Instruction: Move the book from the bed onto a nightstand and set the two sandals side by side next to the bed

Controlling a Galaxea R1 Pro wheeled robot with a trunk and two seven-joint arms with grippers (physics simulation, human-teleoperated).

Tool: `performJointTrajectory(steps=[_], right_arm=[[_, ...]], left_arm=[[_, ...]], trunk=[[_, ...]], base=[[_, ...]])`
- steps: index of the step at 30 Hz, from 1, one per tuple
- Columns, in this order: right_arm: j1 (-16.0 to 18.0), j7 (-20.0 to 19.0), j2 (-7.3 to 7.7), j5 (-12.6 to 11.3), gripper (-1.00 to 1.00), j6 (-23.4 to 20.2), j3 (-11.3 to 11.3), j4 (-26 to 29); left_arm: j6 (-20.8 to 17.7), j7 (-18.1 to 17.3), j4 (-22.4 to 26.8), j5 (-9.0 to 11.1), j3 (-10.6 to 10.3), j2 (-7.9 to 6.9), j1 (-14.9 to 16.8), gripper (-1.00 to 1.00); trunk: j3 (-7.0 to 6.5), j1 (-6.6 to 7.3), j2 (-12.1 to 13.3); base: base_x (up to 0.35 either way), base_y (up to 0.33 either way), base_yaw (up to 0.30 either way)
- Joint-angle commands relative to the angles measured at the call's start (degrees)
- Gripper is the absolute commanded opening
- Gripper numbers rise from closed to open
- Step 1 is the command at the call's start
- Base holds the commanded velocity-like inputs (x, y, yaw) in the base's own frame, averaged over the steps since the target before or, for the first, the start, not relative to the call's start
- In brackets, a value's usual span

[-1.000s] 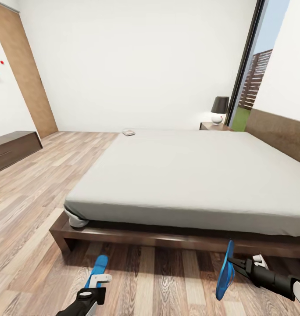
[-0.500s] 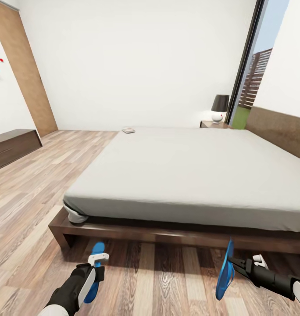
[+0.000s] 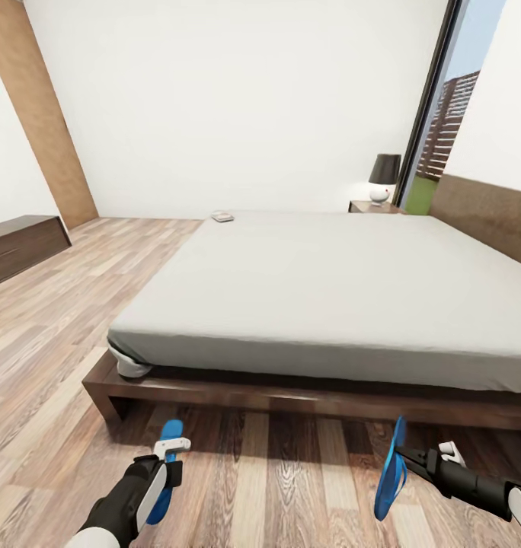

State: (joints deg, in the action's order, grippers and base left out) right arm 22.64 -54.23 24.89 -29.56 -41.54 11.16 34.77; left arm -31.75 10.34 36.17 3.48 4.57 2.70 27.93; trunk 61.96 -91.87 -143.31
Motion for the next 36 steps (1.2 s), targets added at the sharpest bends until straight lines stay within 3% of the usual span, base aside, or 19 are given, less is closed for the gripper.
performJointTrajectory(steps=[1,36], right_arm=[[0.0,-0.3,0.00,-0.3,-1.00,-0.4,0.1,0.0],[0.0,-0.3,-0.02,-0.2,-1.00,-0.4,0.1,0.3]], left_arm=[[-0.2,0.3,0.1,0.3,-1.0,0.10,0.0,-1.00],[-0.2,0.1,0.1,0.5,-1.5,0.03,0.0,-1.00]], trunk=[[0.28,-0.01,0.0],[8.03,-0.91,-0.5]], base=[[0.000,0.000,0.000],[0.000,0.000,0.000]])
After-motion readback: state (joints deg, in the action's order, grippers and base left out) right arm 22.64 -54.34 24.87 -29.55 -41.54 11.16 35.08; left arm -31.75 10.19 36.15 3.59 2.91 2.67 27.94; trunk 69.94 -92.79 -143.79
